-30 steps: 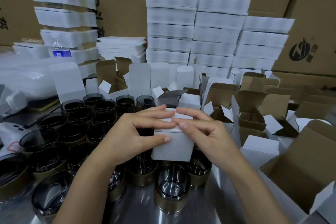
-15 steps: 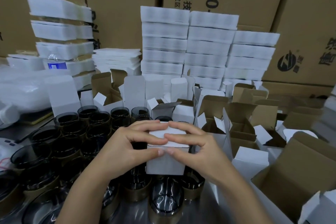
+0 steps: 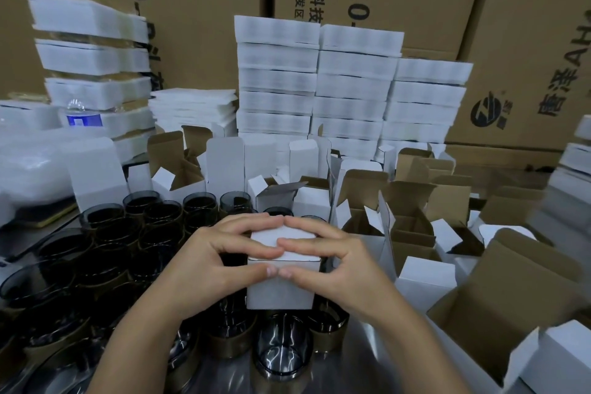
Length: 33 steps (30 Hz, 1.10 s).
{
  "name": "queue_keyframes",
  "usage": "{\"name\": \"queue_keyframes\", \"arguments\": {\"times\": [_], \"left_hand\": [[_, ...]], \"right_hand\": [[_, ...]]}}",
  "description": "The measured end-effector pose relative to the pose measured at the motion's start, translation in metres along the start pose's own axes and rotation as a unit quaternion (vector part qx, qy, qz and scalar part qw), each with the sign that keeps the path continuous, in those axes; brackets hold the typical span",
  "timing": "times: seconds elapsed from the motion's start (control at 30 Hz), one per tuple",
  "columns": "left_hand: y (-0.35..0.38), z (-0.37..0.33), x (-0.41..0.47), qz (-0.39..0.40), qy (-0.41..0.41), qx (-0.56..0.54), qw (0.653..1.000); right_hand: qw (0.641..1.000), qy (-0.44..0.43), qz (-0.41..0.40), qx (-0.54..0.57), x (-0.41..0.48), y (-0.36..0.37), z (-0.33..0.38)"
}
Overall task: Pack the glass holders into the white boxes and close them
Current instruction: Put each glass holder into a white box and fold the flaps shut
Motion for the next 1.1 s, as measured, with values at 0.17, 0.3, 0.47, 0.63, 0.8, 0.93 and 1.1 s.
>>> {"name": "queue_keyframes", "arguments": {"times": [0.17,0.3,0.47,0.63,0.8,0.93,1.1], "left_hand": [[-0.001,0.005,-0.001,-0.007,-0.029,-0.005,1.000],[-0.003,0.009,-0.002,-0.003,-0.046,0.012,0.999],[-0.005,0.008,-0.003,0.001,-0.052,-0.062,0.997],[-0.018,0.003,-0.005,-0.056,-0.005,-0.106,0.993],[-0.010,0.004,-0.006,-0.034,0.003,-0.087,0.996],[-0.009,0.005,-0.005,-0.028,0.007,-0.074,0.997],[-0.009,0.008,-0.004,-0.024,0.011,-0.068,0.997]], "right_hand": [[0.999,0.035,0.033,-0.024,0.002,-0.002,-0.003],[0.992,0.081,0.090,-0.033,0.002,-0.002,-0.001],[0.991,0.058,0.028,-0.115,0.003,-0.012,0.032],[0.977,-0.005,-0.116,-0.179,0.009,-0.121,0.108],[0.891,0.001,-0.320,-0.322,0.006,-0.291,0.141],[0.825,0.183,-0.399,-0.357,-0.013,-0.401,0.064],[0.736,0.393,-0.262,-0.486,-0.058,-0.396,-0.041]]}}
Point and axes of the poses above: each hand's wrist, its own x-axis towards the middle knuckle, its own y-axis out of the palm, z = x × y, the point moved 7 cm from there along x, towards the middle knuckle, and after that the axes turned 8 degrees about -z, right-handed, at the moved point
